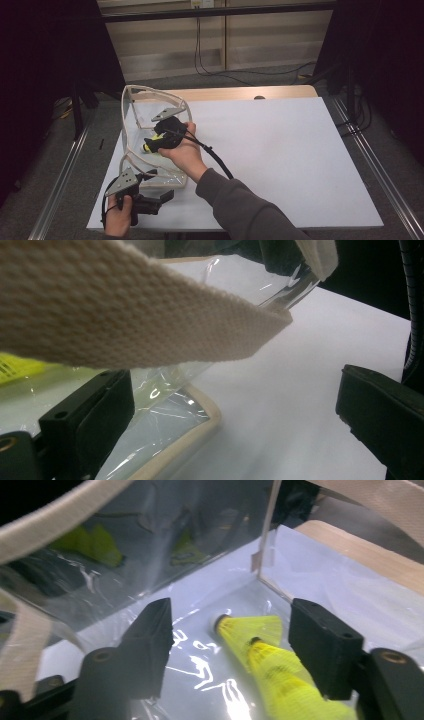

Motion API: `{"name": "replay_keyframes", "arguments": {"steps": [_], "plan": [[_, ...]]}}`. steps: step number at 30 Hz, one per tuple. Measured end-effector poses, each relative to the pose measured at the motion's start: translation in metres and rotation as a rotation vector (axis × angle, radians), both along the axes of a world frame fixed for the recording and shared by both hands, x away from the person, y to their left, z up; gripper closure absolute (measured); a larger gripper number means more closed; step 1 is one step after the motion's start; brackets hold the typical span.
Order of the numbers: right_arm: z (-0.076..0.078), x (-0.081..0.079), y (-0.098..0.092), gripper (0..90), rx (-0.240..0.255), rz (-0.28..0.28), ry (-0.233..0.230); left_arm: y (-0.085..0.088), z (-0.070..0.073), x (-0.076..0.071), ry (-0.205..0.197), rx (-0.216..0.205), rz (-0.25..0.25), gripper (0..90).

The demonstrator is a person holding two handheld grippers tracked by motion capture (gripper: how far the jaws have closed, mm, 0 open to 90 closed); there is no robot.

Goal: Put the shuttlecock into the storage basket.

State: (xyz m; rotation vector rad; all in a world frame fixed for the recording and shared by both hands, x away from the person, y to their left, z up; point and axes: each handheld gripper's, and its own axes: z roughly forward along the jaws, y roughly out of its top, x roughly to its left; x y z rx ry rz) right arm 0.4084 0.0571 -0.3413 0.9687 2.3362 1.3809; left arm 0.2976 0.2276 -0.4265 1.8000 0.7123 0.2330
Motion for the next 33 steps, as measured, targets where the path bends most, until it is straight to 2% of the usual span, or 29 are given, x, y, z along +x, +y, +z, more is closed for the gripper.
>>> {"name": "replay_keyframes", "arguments": {"steps": [3,9,15,33], "plan": [[0.002,-0.002,-0.001,31.7,0.01,0.012,0.006,0.0,0.0,0.0,0.0,0.002,0.0,2.2],[0.016,-0.007,0.0,26.8,0.002,0.019,-0.029,0.0,0.0,0.0,0.003,0.003,-0.002,1.9],[0.028,-0.011,-0.006,23.5,-0.001,0.033,-0.035,0.0,0.0,0.001,0.003,0.007,-0.004,1.9],[0.037,-0.02,-0.037,15.4,0.039,0.067,-0.011,-0.001,-0.001,0.001,0.004,0.008,-0.001,1.8]]}}
